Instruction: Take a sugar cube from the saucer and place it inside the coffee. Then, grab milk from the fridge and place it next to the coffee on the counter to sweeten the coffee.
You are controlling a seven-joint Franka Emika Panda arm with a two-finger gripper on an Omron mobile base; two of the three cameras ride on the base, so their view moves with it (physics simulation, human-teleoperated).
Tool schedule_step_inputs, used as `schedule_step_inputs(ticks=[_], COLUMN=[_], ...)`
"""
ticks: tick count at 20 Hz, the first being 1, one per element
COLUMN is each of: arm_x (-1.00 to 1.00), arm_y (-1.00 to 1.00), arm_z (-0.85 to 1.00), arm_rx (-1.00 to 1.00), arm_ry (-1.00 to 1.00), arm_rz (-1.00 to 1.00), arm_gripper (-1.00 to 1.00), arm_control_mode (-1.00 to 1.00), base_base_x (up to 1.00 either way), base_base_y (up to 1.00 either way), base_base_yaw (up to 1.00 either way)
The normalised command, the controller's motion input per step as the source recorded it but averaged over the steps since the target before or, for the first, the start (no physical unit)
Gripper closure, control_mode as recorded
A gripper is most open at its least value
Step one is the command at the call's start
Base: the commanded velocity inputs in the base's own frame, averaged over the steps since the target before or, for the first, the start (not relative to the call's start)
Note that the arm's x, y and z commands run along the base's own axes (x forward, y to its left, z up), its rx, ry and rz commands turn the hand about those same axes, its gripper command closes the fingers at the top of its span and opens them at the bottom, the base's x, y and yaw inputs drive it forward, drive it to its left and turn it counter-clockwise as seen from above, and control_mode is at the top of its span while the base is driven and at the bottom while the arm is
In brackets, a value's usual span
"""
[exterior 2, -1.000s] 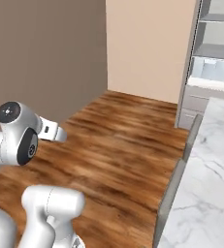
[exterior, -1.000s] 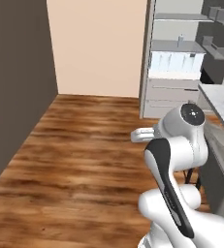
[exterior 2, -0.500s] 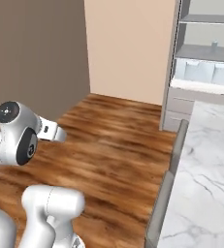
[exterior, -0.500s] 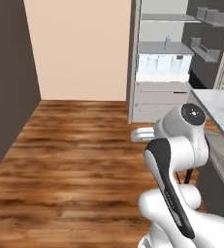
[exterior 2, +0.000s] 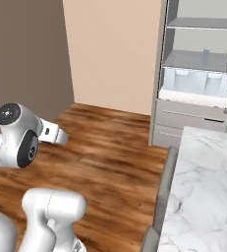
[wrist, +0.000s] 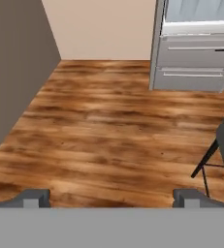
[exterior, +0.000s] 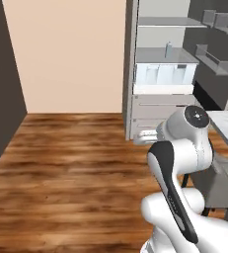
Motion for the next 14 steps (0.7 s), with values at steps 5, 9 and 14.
schedule_step_inputs(ticks=[5,9,14], arm_x=[0.00,0.00,0.00], arm_y=[0.00,0.00,0.00], arm_z=[0.00,0.00,0.00], arm_rx=[0.00,0.00,0.00], arm_ry=[0.00,0.00,0.00], arm_rz=[0.00,0.00,0.00], arm_gripper=[-1.00,-1.00,-1.00], arm_control_mode=[1.00,1.00,1.00], base_base_x=[1.00,1.00,1.00], base_base_y=[-0.11,-0.16,-0.19], base_base_yaw=[-0.10,-0.10,-0.11])
